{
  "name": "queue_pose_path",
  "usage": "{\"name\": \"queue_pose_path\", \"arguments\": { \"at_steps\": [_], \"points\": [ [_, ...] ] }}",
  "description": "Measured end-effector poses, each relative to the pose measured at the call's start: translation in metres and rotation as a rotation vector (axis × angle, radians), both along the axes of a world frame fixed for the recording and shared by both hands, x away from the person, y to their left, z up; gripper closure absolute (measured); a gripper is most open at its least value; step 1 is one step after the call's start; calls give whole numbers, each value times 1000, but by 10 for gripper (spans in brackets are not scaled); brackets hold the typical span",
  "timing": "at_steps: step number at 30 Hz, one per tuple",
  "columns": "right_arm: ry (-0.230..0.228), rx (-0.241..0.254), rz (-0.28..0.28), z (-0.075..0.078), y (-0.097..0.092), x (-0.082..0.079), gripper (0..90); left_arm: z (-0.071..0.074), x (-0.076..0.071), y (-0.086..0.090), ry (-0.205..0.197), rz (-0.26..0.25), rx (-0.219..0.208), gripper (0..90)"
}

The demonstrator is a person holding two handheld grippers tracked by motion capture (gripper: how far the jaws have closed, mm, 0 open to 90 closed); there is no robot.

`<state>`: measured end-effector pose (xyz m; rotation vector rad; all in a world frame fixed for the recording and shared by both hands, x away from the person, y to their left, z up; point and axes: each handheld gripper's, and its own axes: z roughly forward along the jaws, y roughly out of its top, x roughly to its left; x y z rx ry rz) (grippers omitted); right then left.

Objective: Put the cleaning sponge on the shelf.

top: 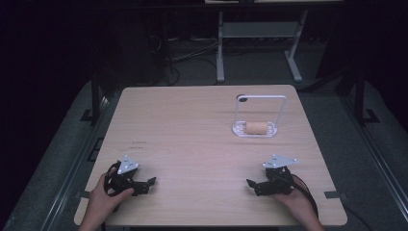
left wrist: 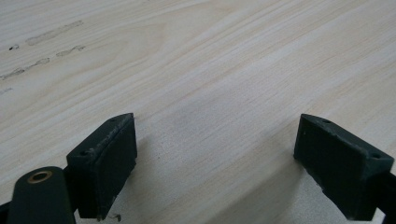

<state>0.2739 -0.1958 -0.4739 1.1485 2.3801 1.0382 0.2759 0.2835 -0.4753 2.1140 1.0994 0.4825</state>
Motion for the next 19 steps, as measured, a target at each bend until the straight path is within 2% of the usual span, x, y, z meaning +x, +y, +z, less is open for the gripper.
{"name": "queue_pose_path", "arguments": {
  "at_steps": [5,19],
  "points": [
    [4,-15,-10,-7,-1,-1,77,0,0,0,1,0,0,127],
    [3,-12,-9,-8,-2,-2,78,0,0,0,0,0,1,127]
  ]
}}
